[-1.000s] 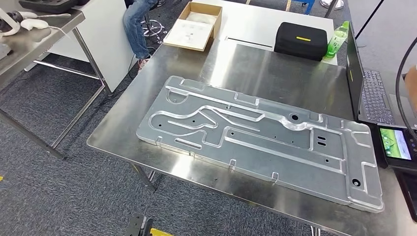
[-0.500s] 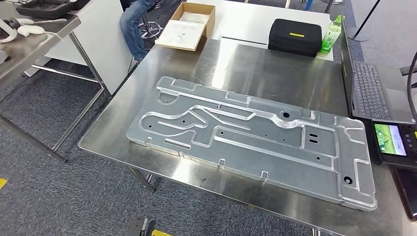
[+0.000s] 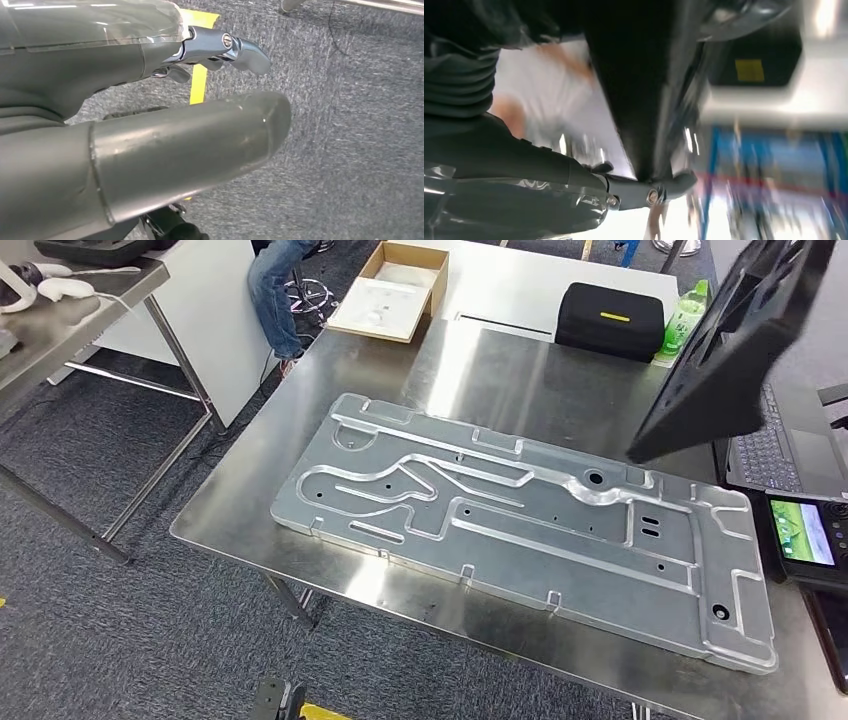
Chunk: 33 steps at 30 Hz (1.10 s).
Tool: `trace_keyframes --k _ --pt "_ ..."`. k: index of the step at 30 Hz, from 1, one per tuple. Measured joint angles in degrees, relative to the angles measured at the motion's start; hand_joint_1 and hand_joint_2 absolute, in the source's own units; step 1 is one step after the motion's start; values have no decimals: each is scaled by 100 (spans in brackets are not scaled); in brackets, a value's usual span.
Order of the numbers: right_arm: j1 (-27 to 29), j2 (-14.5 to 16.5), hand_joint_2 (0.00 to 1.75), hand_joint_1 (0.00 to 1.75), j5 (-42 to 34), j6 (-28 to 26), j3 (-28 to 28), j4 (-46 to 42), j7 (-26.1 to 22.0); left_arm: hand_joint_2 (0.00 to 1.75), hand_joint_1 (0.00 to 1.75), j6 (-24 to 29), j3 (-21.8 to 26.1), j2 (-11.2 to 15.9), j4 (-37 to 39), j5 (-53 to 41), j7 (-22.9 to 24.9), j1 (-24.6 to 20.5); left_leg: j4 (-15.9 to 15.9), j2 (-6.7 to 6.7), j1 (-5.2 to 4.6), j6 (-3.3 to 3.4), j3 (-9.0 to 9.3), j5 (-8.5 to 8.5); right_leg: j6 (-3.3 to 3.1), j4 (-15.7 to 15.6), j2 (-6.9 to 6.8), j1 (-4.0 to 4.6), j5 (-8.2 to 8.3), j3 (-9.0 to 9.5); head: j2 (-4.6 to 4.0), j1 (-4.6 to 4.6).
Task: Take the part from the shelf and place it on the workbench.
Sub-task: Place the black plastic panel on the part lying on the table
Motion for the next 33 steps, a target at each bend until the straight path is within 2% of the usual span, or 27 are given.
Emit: trace_keyframes --k 2,3,4,6,7,8,10,12,13,14,15,17,18,19,21,23,24,25,27,28,29,30,31,33 --pt "-471 197 0 0 -937 1314 207 293 899 0 0 -28 2 22 0 20 -37 11 72 -22 1 -64 -20 -50 17 -736 -3 -27 306 355 0 2" --pt "-639 280 0 0 -1527 1786 298 367 1428 0 0 -36 3 37 0 24 -45 18 98 -29 -7 -99 -32 -67 -1 -968 5 -23 365 462 0 -2" --pt "-736 339 0 0 -2138 1993 385 373 1920 0 0 -38 3 51 0 26 -47 25 116 -32 -16 -129 -41 -76 -33 -1065 15 -8 359 501 0 -5" --pt "-812 378 0 0 -3090 1711 585 205 2485 0 0 -42 4 67 0 26 -46 32 122 -30 -19 -175 -51 -77 -123 -1067 30 14 350 492 0 -15" --pt "-849 366 0 0 -3245 1312 718 101 2411 0 0 -41 4 70 0 27 -44 34 152 -28 -13 -199 -63 -107 -165 -1073 25 13 352 495 0 -14" --pt "-905 355 0 0 -3208 847 888 31 2136 0 0 -39 5 72 0 28 -42 36 251 -26 -7 -226 -105 -182 -210 -1082 16 7 357 500 0 -17" --pt "-1040 351 0 0 -2992 51 1344 27 1388 0 0 -33 5 74 0 30 -37 41 820 -21 7 -269 -348 -496 -278 -1095 5 10 364 513 0 -21" --pt "-1134 367 0 0 -3071 -128 1813 130 946 0 0 -32 5 74 0 31 -35 41 1596 -21 15 -282 -702 -797 -305 -1093 13 40 362 521 0 -22" --pt "-1160 375 0 0 -3190 -93 2003 171 876 0 0 -34 5 74 0 31 -35 41 1796 -21 16 -274 -804 -822 -310 -1091 21 57 360 527 0 -23" --pt "-1185 384 0 0 -3288 -84 2168 192 866 0 0 -37 5 74 0 31 -35 41 1767 -22 14 -255 -803 -734 -313 -1088 29 72 358 534 0 -22" --pt "-1212 392 0 0 -3373 -138 2332 199 875 0 0 -38 6 75 0 31 -35 41 1504 -22 9 -224 -692 -552 -316 -1086 35 87 353 543 0 -23" --pt "-1284 414 0 0 -3438 -361 2642 228 847 0 0 -39 6 78 0 37 -34 40 700 -23 -13 -147 -323 -178 -313 -1083 38 113 343 555 0 -22" --pt "-1313 432 0 0 -3427 -521 2776 264 792 0 0 -39 7 80 0 47 -34 38 390 -23 -26 -122 -180 -83 -301 -1081 39 123 342 551 0 -22" --pt "-1334 452 0 0 -3356 -694 2907 305 707 0 0 -39 7 81 0 58 -33 37 218 -23 -36 -108 -102 -58 -282 -1084 40 130 348 542 0 -21" --pt "-1367 493 0 0 -3155 -970 3190 381 481 0 0 -39 9 81 0 74 -32 38 130 -21 -49 -91 -70 -63 -223 -1110 44 129 373 536 0 -21" --pt "-1398 513 0 0 -3043 -1069 3447 433 341 0 0 -38 11 81 0 81 -32 40 46 -9 -35 -43 -34 -10 -168 -1060 42 109 317 520 0 -20" --pt "-1420 518 0 0 -3058 -1087 3527 465 338 0 0 -37 11 81 0 84 -33 36 1 -2 -24 -16 -17 18 -143 -910 41 102 207 456 0 -20" --pt "-1440 526 0 0 -3124 -1063 3582 508 356 0 0 -37 12 81 0 86 -33 33 -24 3 -16 3 -7 35 -123 -633 38 93 38 334 0 -19" --pt "-1470 548 0 0 -3330 -954 3678 597 415 0 0 -41 13 81 0 86 -33 29 -26 5 -16 21 -9 41 -79 96 37 85 -303 -4 0 -19" --pt "-1474 559 0 0 -3427 -883 3726 629 434 0 0 -45 13 81 0 85 -33 32 -21 4 -15 23 -10 39 -61 343 34 78 -363 -121 0 -18" --pt "-1473 562 0 0 -3474 -872 3768 648 448 0 0 -46 13 80 0 86 -33 36 -13 0 -13 21 -10 37 -50 385 30 70 -308 -141 0 -17" --pt "-1473 567 0 0 -3470 -903 3793 663 441 0 0 -47 13 78 0 87 -33 40 -2 -6 -10 15 -9 32 -46 191 23 63 -148 -46 0 -17" --pt "-1476 575 0 0 -3405 -963 3807 682 410 0 0 -48 13 74 0 88 -33 42 13 -14 -9 2 -9 23 -48 -194 15 58 71 146 0 -17" --pt "-1470 614 0 0 -3099 -1266 3821 739 348 0 0 -41 15 68 0 92 -31 38 49 -24 -26 -41 -24 0 -89 -911 9 74 335 492 0 -19"
